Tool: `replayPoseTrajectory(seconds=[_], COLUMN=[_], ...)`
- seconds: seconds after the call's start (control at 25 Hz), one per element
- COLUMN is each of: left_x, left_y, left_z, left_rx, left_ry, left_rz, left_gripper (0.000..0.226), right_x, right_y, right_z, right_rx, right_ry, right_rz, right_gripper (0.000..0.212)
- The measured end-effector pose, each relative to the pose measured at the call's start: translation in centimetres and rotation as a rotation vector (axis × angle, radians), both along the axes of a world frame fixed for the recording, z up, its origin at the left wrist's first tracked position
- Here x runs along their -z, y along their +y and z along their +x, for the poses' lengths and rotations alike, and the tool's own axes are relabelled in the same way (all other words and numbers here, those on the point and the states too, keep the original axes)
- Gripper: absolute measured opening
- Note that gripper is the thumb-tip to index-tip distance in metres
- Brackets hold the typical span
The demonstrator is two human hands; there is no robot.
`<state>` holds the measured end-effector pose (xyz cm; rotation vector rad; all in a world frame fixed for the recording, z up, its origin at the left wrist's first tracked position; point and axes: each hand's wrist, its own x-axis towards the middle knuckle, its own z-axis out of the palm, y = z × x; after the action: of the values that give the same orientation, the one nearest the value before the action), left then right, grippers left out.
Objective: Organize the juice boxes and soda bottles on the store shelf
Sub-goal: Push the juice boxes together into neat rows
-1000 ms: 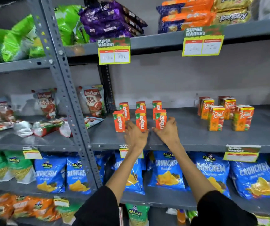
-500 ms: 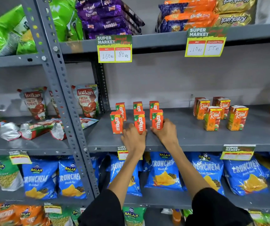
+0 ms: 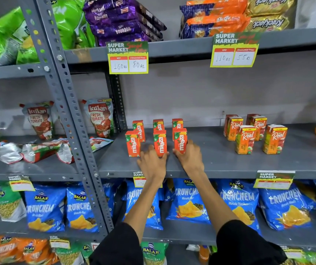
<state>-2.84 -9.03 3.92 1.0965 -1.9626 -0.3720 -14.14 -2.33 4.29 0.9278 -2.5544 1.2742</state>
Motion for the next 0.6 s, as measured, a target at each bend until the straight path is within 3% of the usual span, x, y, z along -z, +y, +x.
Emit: replayPoseTrajectory(seconds=[0.6], left_x=[-0.37], left_y=[0.11], left_z=[0.01], left_rx=[0.031], left_ry=[-0.025], left_rz=[0.022], left_gripper=[0.051], right_x=[0.37], right_y=[0.04], right_z=[-0.36], right_rx=[0.005], right_ry=[0.033], right_rz=[0.036], right_gripper=[0.065])
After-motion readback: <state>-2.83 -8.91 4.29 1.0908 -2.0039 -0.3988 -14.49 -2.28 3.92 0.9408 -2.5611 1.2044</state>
